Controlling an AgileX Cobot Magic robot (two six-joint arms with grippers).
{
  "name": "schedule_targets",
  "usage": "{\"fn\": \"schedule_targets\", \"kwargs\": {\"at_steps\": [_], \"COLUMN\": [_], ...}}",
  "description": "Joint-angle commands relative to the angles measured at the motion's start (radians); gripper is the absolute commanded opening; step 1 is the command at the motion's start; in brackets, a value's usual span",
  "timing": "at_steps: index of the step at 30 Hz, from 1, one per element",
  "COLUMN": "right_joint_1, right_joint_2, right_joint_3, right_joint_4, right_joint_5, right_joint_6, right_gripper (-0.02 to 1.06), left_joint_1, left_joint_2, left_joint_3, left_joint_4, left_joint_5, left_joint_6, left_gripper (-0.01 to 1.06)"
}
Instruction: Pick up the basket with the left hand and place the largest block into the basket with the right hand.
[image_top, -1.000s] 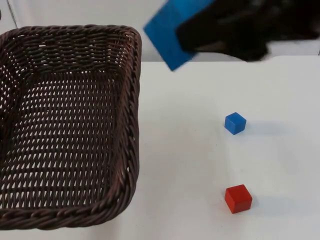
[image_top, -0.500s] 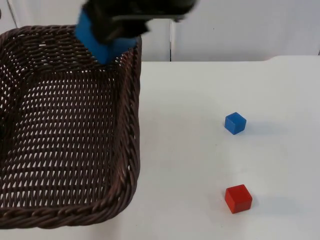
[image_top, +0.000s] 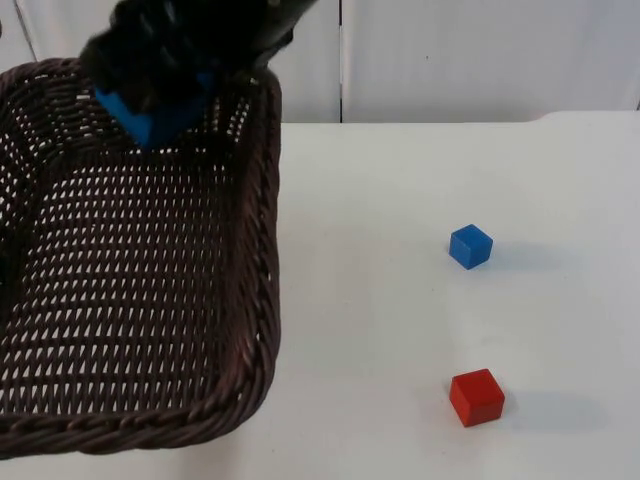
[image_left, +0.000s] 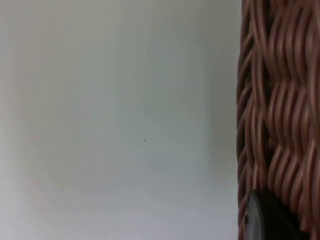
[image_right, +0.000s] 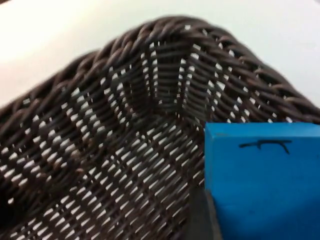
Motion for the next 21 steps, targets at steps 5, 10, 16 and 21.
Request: {"fn": "schedule_targets", "kwargs": {"at_steps": [5, 10, 16, 21], "right_joint_1": [0.0, 0.0, 0.0, 0.0], "right_joint_2": [0.01, 0.01, -0.012, -0.063], "right_joint_3": [-0.009, -0.009, -0.013, -0.015], "right_joint_4": [-0.001, -0.001, -0.004, -0.004], "right_joint_5": [0.038, 0.046, 0.054, 0.086], "right_joint_6": [-0.007, -0.007, -0.007, -0.007], "right_gripper": [0.06, 0.46, 0.96, 1.05], "left_joint_1": [0.005, 0.005, 0.005, 0.005], "left_joint_2": [-0.01, -0.01, -0.01, -0.01], "left_joint_3": [-0.001, -0.001, -0.001, -0.001], "left_joint_4": [-0.043, -0.046, -0.046, -0.045], "left_joint_5": [0.004, 0.004, 0.004, 0.005], "left_joint_6": [0.002, 0.002, 0.002, 0.002], "left_gripper": [0.0, 0.0, 0.0, 0.0]}}
